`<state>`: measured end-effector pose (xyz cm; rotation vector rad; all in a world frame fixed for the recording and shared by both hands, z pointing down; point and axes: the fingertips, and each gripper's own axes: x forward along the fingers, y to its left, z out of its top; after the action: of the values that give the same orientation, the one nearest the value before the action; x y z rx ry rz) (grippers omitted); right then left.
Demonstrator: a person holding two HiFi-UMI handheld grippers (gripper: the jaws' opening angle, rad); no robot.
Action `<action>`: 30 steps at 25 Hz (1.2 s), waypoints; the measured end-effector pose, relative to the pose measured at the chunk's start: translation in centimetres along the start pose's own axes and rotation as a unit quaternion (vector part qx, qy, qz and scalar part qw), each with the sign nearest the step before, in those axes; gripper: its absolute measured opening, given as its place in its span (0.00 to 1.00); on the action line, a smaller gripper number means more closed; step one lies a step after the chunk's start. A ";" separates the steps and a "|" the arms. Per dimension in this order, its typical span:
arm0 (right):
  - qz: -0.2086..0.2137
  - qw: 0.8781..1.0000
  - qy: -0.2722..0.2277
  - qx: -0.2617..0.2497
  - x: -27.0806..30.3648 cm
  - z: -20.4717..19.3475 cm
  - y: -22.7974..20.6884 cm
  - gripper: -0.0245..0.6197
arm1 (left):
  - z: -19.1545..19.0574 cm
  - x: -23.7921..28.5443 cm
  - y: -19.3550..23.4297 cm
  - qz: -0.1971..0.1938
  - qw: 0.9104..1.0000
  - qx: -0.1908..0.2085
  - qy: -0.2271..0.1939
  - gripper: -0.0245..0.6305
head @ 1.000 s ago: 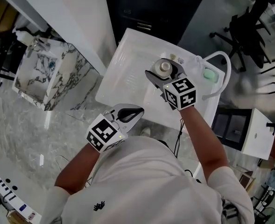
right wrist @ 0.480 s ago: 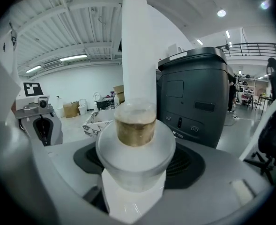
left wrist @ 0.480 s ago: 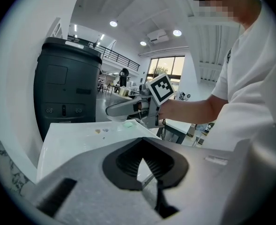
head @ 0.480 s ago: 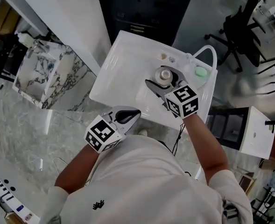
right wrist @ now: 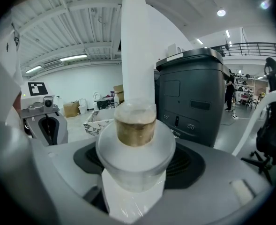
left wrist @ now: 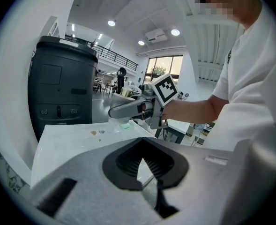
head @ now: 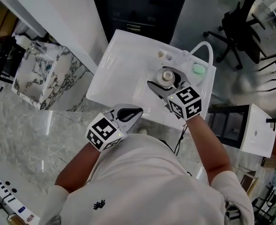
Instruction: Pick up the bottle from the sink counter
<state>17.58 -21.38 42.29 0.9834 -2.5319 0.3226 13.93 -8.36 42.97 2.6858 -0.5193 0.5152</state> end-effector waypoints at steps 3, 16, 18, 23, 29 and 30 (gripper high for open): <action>0.000 1.000 0.001 0.002 -0.2 -0.1 -0.2 0.58 | 0.1 0.4 -0.1 -0.004 1.000 0.001 0.003 0.05; -0.001 1.000 0.003 -0.002 -0.1 -0.1 -0.8 0.58 | 0.8 0.6 0.7 -0.005 1.000 0.011 0.008 0.05; 0.001 1.000 0.003 -0.003 0.1 0.1 -0.5 0.58 | 0.9 0.1 1.0 0.000 1.000 0.011 0.004 0.05; 0.001 1.000 0.000 -0.008 0.6 0.5 -0.4 0.58 | 0.5 -0.7 1.4 0.008 1.000 0.008 0.003 0.05; 0.004 1.000 0.005 -0.011 0.9 0.4 -0.1 0.58 | 0.6 -1.4 1.7 0.017 1.000 0.008 -0.002 0.05; 0.005 1.000 0.005 -0.012 1.0 0.4 0.0 0.58 | 0.6 -1.5 1.7 0.018 1.000 0.008 -0.003 0.05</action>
<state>16.83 -22.13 42.43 0.9585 -2.5256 0.3000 12.10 -9.65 42.32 2.6972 -0.5683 0.5244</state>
